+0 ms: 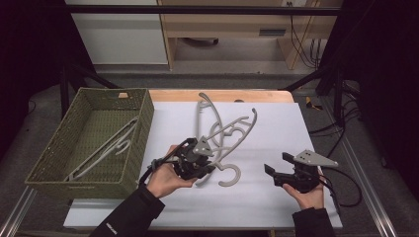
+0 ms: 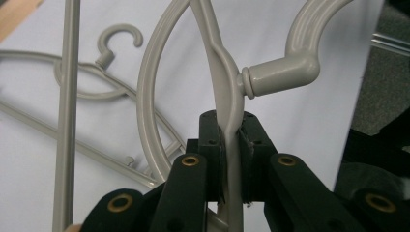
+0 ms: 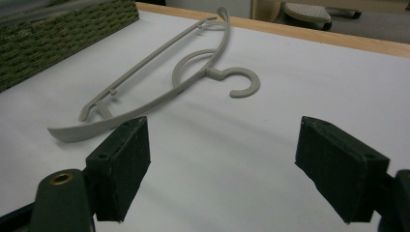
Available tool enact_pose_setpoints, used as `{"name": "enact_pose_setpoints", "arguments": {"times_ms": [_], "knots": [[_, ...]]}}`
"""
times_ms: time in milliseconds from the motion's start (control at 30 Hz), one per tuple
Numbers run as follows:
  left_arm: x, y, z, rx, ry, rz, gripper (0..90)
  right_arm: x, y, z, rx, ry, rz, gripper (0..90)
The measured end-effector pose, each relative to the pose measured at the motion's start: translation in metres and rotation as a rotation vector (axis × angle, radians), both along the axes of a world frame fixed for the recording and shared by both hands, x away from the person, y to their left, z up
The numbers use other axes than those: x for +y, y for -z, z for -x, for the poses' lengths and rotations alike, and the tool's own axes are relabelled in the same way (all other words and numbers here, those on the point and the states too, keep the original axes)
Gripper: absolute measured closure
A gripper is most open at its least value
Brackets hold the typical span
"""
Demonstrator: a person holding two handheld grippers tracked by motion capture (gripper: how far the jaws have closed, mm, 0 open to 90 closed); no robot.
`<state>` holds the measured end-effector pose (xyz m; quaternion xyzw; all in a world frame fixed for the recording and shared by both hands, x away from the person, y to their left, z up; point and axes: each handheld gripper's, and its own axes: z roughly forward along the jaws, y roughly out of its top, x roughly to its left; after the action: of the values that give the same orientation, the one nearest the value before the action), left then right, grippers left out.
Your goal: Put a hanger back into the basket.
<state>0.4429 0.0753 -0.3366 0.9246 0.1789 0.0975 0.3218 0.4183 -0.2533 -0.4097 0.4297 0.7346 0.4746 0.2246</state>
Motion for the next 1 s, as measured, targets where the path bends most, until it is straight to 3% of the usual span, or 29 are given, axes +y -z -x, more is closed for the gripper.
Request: {"name": "enact_pose_setpoints", "arguments": {"times_ms": [100, 133, 167, 200, 333, 400, 500, 533, 567, 600, 700, 733, 833, 867, 1000], "knots": [[0.015, -0.027, 0.005, -0.008, 0.018, 0.025, 81.9, 0.000, -0.001, 0.000, -0.001, -0.002, -0.003, 20.0], [0.015, -0.027, 0.005, -0.008, 0.018, 0.025, 81.9, 0.001, -0.001, 0.001, 0.000, -0.002, -0.005, 20.0], [0.024, -0.039, 0.006, -0.011, 0.028, 0.037, 81.8, 0.001, -0.001, 0.001, -0.001, -0.002, -0.005, 19.9], [0.024, -0.039, 0.006, -0.011, 0.028, 0.037, 81.8, 0.001, -0.001, 0.001, -0.001, -0.002, -0.005, 19.9], [0.044, -0.067, 0.006, -0.017, 0.051, 0.036, 81.8, 0.001, -0.002, 0.001, 0.000, -0.006, -0.002, 19.1], [0.049, -0.072, 0.006, -0.012, 0.056, 0.039, 81.8, 0.001, -0.002, 0.001, 0.001, -0.003, -0.003, 18.5], [0.073, -0.090, 0.000, -0.010, 0.069, 0.049, 81.8, 0.002, -0.002, 0.001, -0.004, -0.007, -0.010, 16.4], [0.073, -0.090, 0.000, -0.010, 0.069, 0.049, 81.8, 0.002, -0.002, 0.001, -0.004, -0.007, -0.010, 16.4], [0.087, -0.097, -0.003, -0.013, 0.064, 0.035, 81.8, 0.002, -0.002, 0.001, -0.006, -0.012, 0.005, 14.8], [0.087, -0.097, -0.003, -0.013, 0.064, 0.035, 81.8, 0.002, -0.002, 0.001, -0.006, -0.012, 0.005, 14.8], [0.115, -0.104, -0.009, -0.016, 0.029, 0.027, 81.8, 0.003, -0.002, 0.001, -0.006, -0.015, -0.008, 12.6], [0.115, -0.104, -0.009, -0.016, 0.029, 0.027, 81.8, 0.003, -0.002, 0.001, -0.006, -0.015, -0.008, 12.6], [0.145, -0.106, -0.014, -0.011, -0.020, 0.053, 81.8, 0.003, -0.002, 0.001, -0.011, -0.021, -0.001, 10.1], [0.145, -0.106, -0.014, -0.011, -0.020, 0.053, 81.8, 0.003, -0.002, 0.001, -0.011, -0.021, -0.001, 10.1], [0.175, -0.104, -0.022, -0.003, -0.077, 0.063, 81.8, 0.004, -0.002, 0.001, -0.013, -0.020, -0.003, 7.7]]}}
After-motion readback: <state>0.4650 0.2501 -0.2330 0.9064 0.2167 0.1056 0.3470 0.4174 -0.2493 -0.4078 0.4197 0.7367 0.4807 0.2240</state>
